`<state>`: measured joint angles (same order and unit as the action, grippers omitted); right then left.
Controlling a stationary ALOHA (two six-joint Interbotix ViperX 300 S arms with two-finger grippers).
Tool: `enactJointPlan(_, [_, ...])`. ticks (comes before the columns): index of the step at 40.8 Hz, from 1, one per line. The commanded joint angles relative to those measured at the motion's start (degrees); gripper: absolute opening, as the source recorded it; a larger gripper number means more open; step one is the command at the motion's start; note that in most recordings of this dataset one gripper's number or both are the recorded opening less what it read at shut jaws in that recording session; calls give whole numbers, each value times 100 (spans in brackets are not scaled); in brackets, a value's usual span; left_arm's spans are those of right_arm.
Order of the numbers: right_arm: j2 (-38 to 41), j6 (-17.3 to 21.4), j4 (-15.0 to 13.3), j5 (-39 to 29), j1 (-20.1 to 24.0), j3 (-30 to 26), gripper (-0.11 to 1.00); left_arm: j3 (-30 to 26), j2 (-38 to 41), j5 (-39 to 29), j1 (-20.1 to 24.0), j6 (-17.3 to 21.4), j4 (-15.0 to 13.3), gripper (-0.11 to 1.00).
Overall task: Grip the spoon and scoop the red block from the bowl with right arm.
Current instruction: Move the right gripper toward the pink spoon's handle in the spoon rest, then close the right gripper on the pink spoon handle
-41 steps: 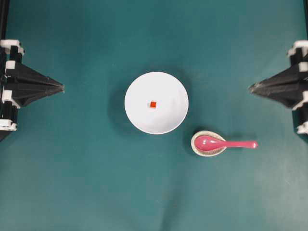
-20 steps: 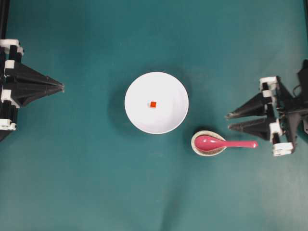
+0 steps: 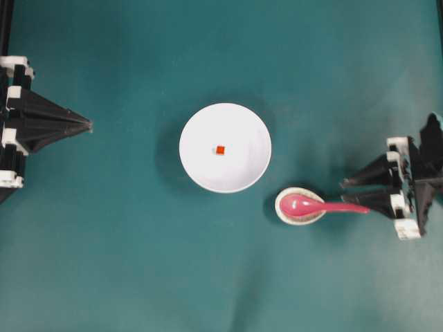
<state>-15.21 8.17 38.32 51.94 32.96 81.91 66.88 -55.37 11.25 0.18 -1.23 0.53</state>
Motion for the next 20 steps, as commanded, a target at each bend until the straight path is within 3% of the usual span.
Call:
enactJointPlan(1, [149, 18, 352, 246, 492, -44, 43, -149, 44, 26, -18, 0, 18, 0])
enactJointPlan(7, [624, 18, 466, 299, 765, -149, 43, -158, 53, 18, -9, 9, 18, 0])
enactJointPlan(20, [1503, -53, 519, 413, 773, -316, 43, -149, 62, 26, -9, 0, 18, 0])
